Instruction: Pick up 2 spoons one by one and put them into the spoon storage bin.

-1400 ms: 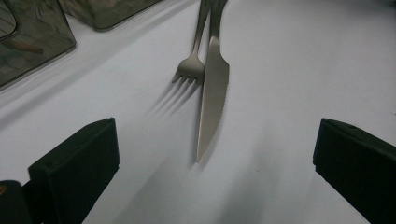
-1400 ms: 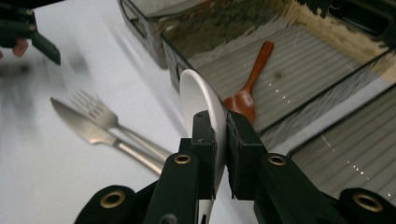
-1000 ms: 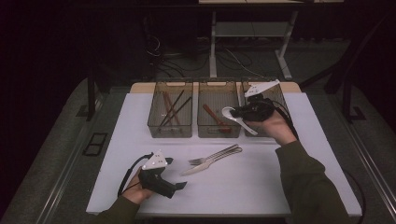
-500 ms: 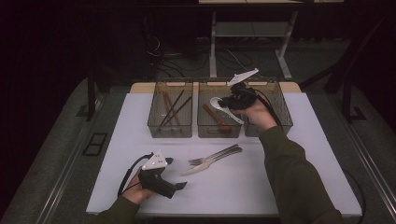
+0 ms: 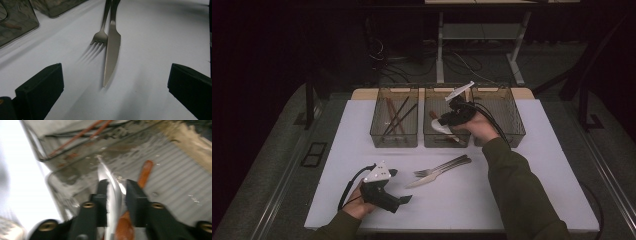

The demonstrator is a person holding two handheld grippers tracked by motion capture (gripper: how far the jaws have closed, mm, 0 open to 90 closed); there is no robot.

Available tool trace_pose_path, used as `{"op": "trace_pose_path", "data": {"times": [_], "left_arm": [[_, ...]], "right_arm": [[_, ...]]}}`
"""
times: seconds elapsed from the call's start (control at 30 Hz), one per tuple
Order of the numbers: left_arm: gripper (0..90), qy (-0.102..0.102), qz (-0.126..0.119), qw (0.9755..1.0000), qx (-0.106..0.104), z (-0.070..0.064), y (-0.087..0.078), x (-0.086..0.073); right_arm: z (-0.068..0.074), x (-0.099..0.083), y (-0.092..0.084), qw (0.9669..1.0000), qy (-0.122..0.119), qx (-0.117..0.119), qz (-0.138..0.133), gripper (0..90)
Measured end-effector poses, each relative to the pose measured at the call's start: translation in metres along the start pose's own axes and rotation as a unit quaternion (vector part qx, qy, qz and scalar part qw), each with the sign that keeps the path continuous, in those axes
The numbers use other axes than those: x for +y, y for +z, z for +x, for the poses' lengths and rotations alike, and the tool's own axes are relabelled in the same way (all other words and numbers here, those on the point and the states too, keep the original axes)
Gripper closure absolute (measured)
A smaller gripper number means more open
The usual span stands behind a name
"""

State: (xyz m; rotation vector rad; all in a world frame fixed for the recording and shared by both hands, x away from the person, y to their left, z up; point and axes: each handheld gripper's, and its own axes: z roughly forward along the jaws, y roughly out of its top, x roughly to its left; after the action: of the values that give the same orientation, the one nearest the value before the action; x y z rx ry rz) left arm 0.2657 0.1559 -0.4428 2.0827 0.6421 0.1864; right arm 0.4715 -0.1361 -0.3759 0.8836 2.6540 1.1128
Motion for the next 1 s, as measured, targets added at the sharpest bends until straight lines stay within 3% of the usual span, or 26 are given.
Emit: {"op": "trace_pose_path", "data": {"times": [0.23, 0.63, 1.0], "left_arm": [[0.0, 0.004, 0.005, 1.0000, 0.001, 0.000, 0.000, 0.000], [0.0, -0.004, 0.003, 1.0000, 0.001, 0.000, 0.001, -0.001], [0.0, -0.003, 0.007, 1.0000, 0.001, 0.002, 0.000, -0.002]], "right_arm": [[-0.001, -0.008, -0.020, 0.9993, 0.013, 0.003, -0.036, 48.5], [0.005, -0.036, -0.053, 0.9967, 0.031, 0.026, -0.070, 39.4], [0.019, -0.068, -0.069, 0.9956, 0.038, 0.022, -0.083, 37.9]]}}
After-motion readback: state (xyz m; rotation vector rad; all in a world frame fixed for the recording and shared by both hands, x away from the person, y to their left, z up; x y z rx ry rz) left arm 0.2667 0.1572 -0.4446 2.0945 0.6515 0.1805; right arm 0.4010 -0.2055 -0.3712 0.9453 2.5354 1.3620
